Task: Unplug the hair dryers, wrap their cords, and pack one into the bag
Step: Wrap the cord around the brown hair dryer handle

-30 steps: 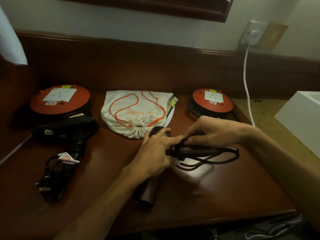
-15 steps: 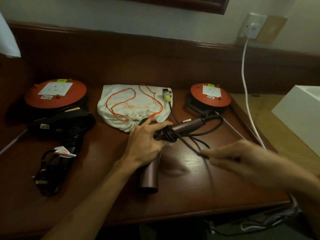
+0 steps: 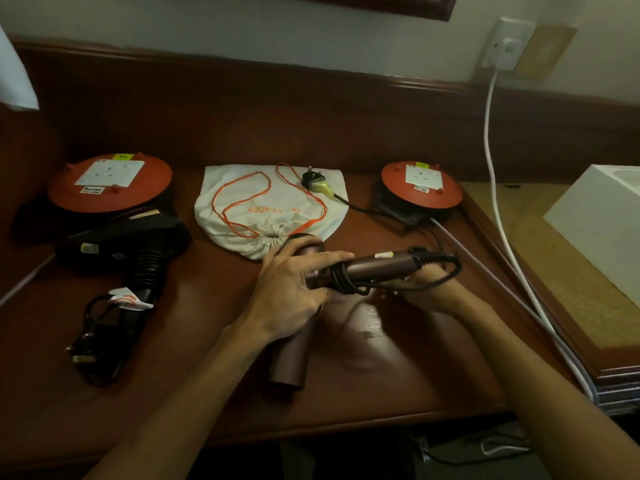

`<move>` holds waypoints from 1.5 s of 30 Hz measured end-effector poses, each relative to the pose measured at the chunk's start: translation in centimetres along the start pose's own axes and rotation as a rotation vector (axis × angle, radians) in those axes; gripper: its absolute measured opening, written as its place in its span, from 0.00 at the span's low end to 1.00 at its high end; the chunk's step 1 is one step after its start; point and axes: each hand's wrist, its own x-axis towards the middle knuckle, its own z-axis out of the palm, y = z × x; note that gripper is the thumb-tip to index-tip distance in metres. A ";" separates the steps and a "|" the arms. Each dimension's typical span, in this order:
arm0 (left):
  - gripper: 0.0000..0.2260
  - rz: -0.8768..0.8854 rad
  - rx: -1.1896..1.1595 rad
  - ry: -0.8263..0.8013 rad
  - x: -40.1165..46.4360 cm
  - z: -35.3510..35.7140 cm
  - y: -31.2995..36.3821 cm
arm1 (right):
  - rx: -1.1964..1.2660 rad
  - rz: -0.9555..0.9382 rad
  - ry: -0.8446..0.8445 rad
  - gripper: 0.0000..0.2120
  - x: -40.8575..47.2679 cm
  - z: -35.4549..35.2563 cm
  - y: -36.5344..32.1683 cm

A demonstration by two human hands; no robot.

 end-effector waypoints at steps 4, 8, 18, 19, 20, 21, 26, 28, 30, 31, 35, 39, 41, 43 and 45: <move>0.27 0.056 0.128 -0.141 0.3 -0.2 0.5 | -0.181 -0.029 -0.039 0.14 4.2 -1.6 -1.0; 0.28 0.085 0.282 -0.237 0.4 -0.6 1.3 | -0.173 -0.014 -0.065 0.10 4.7 -4.1 -2.6; 0.42 0.033 0.614 -0.378 1.7 1.3 3.2 | -0.160 -0.129 -0.094 0.07 1.6 -3.1 -7.0; 0.41 0.033 0.583 -0.379 1.8 1.1 3.1 | -0.132 -0.131 -0.109 0.07 1.1 -3.1 -7.0; 0.39 0.035 0.549 -0.378 1.9 0.9 2.9 | -0.118 -0.135 -0.130 0.08 0.6 -3.1 -7.1; 0.37 0.036 0.517 -0.378 1.9 0.7 2.7 | -0.123 -0.141 -0.156 0.09 0.1 -3.1 -7.1; 0.29 0.038 0.461 -0.337 1.8 0.6 2.3 | -0.190 -0.084 -0.179 0.09 -2.7 -3.5 -7.1; 0.29 0.017 0.428 -0.316 1.8 0.5 2.1 | -0.272 -0.046 -0.103 0.10 -3.9 -3.5 -7.2; 0.28 -0.008 0.396 -0.300 1.8 0.3 1.8 | -0.418 0.027 -0.038 0.11 -5.3 -3.4 -7.1; 0.28 -0.019 0.379 -0.282 1.8 0.2 1.8 | -0.524 0.065 0.000 0.12 -6.0 -3.4 -6.9; 0.28 -0.092 0.255 -0.204 2.0 -0.6 1.8 | -0.358 0.042 0.067 0.12 -7.7 -2.2 -6.1; 0.30 -0.141 0.129 -0.127 2.0 -1.0 1.4 | -0.207 -0.063 0.097 0.15 -6.4 2.7 -3.6; 0.30 -0.138 0.146 -0.128 1.9 -0.9 1.4 | -0.302 -0.077 0.170 0.14 -5.7 4.4 -2.5; 0.30 -0.133 0.165 -0.123 1.8 -0.9 1.6 | -0.303 -0.072 0.228 0.13 -5.0 5.1 -2.1; 0.30 -0.130 0.134 -0.111 1.7 -1.0 1.5 | -0.169 -0.056 0.246 0.14 -4.4 5.4 -2.0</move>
